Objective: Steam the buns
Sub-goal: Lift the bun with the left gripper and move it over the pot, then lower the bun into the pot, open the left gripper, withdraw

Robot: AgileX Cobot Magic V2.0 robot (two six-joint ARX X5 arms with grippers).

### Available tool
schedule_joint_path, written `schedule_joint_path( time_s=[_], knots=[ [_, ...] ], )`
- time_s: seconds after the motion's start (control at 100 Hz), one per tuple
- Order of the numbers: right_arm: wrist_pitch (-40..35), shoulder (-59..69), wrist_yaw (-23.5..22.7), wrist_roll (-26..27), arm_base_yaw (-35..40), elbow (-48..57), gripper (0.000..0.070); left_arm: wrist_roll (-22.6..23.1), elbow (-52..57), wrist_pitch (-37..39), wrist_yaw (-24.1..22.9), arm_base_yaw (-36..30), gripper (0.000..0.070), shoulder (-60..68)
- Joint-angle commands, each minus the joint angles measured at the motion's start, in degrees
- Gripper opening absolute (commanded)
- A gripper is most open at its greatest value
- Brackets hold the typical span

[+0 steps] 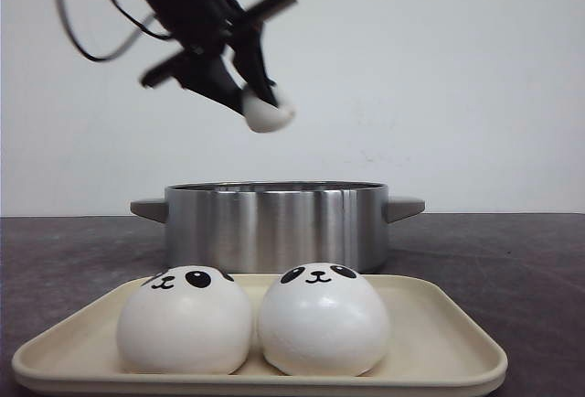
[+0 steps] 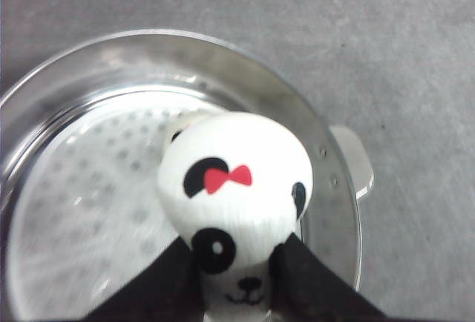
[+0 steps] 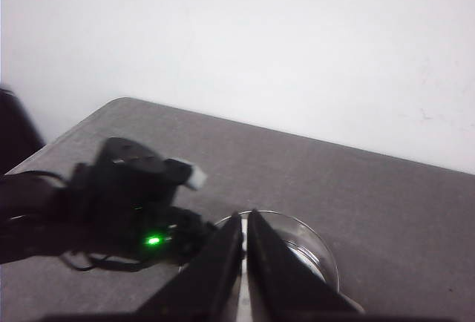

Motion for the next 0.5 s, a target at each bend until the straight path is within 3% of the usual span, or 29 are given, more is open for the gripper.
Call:
schedule_joint_path(
  time_s=[0.0, 0.21, 0.39, 0.43, 0.49],
  knots=[
    [0.83, 0.48, 0.09, -0.37, 0.63, 1.01, 0.0004, -0.66, 2.91, -0.24, 0.15, 0.17, 0.0010, 3.58],
    [-0.92, 0.37, 0.07, -0.33, 0.63, 1.01, 0.0004, -4.59, 4.00, -2.54, 0.11, 1.99, 0.0011, 8.79],
    [-2.25, 0.39, 0.09, 0.04, 0.63, 1.01, 0.0004, -4.63, 4.00, -4.92, -0.07, 3.93, 0.0047, 10.75],
    [-2.25, 0.39, 0.09, 0.04, 0.63, 1.01, 0.0004, -4.66, 4.00, -5.29, -0.04, 4.35, 0.0094, 10.93],
    [-2.23, 0.39, 0.09, 0.04, 0.63, 1.01, 0.0004, -4.63, 4.00, -5.68, -0.02, 4.79, 0.0240, 11.10]
  ],
)
